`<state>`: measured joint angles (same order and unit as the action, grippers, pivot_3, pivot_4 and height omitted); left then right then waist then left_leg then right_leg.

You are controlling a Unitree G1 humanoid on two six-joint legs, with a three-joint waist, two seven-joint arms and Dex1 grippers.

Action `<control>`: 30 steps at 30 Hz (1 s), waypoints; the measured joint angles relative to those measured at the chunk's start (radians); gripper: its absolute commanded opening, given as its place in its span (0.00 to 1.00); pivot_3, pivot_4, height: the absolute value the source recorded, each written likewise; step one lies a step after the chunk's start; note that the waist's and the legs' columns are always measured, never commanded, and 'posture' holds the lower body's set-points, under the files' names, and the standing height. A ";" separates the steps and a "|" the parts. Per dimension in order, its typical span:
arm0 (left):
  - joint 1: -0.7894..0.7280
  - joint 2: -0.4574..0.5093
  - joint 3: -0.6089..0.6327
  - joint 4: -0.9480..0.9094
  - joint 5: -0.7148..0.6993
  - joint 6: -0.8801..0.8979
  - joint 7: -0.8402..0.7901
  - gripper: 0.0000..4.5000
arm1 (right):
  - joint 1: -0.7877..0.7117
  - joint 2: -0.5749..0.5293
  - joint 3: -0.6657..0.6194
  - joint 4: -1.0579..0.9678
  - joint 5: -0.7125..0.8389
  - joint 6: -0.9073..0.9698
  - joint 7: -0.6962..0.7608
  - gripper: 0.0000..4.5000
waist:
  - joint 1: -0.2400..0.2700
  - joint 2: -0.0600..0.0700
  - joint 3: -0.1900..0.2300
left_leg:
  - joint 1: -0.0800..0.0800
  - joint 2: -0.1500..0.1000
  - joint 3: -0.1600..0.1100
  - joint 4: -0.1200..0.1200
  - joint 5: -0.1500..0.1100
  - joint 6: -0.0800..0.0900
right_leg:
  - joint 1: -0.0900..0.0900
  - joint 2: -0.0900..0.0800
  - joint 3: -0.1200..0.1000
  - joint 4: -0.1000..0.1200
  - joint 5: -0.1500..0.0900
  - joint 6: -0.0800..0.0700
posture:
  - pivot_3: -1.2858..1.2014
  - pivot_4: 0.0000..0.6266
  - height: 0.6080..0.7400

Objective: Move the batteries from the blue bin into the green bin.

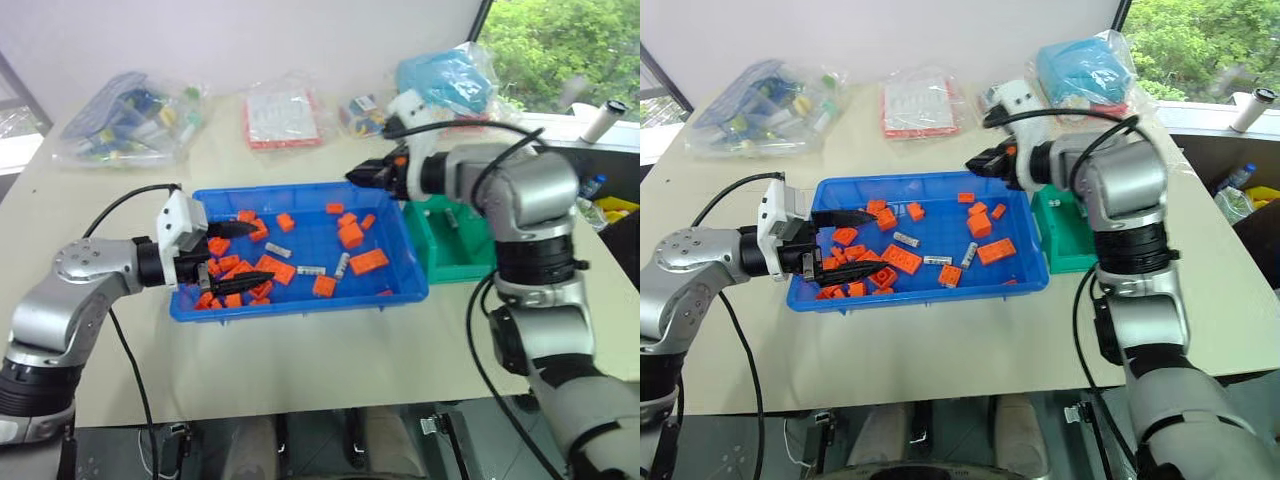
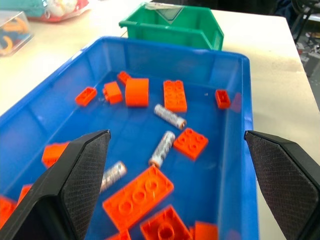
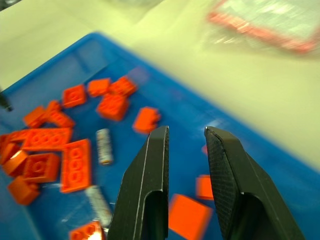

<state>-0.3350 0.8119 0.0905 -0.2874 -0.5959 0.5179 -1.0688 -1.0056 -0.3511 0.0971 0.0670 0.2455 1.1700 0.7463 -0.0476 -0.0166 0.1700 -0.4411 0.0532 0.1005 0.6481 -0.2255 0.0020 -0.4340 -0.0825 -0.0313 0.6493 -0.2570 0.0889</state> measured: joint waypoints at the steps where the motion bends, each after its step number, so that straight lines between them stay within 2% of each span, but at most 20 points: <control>1: -0.003 0.000 0.001 0.000 0.000 0.000 0.000 1.00 | 0.010 0.017 0.019 0.009 -0.001 -0.009 -0.006 0.37 | 0.001 0.000 0.000 | 0.000 0.000 0.000 0.000 0.000 0.000 | 0.000 0.000 0.000 0.000 0.000 0.000 | 0.52 0.24 0.98; 2: -0.002 0.003 0.001 0.003 0.000 0.000 -0.002 1.00 | 0.020 0.040 0.044 0.027 -0.005 -0.030 -0.015 0.43 | 0.003 0.000 0.000 | -0.001 0.000 0.000 0.000 0.000 0.000 | -0.001 0.000 0.000 0.000 0.000 0.000 | 0.52 0.24 0.98; 4: 0.002 0.012 0.003 0.010 0.002 0.000 -0.005 1.00 | 0.029 0.086 0.097 0.076 -0.020 -0.087 -0.036 0.63 | 0.004 0.000 0.000 | -0.002 0.000 0.000 0.000 0.000 0.000 | -0.001 0.000 0.000 -0.001 0.000 0.000 | 0.52 0.24 0.98; 14: 0.056 0.053 0.025 0.003 0.008 -0.001 -0.012 1.00 | 0.049 0.164 0.256 0.288 -0.114 -0.322 -0.044 0.63 | 0.008 0.000 0.000 | -0.002 -0.001 0.000 0.001 0.000 -0.001 | 0.000 -0.001 0.000 -0.001 0.000 0.000 | 0.52 0.24 0.98; 20: 0.077 0.072 0.062 -0.024 0.007 0.001 0.000 1.00 | 0.045 0.191 0.267 0.400 -0.144 -0.421 -0.038 0.63 | 0.004 0.000 0.000 | -0.001 -0.001 0.000 0.001 0.000 -0.001 | 0.000 -0.001 0.000 -0.001 0.000 0.000 | 0.52 0.24 0.98; 30: 0.081 0.073 0.086 0.039 0.032 -0.021 0.011 1.00 | 0.044 0.211 0.262 0.407 -0.162 -0.432 -0.034 0.63 | 0.005 0.000 0.000 | -0.001 0.000 0.000 0.001 0.001 -0.001 | 0.000 -0.001 0.000 0.000 0.000 0.000 | 0.52 0.24 0.98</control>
<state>-0.2543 0.8850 0.1762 -0.2480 -0.5642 0.4968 -1.0579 -0.9620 -0.1402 0.3588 0.4737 0.0832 0.7381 0.7121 -0.0424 -0.0170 0.1700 -0.4425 0.0528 0.1002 0.6490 -0.2249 0.0008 -0.4340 -0.0836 -0.0315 0.6490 -0.2570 0.0891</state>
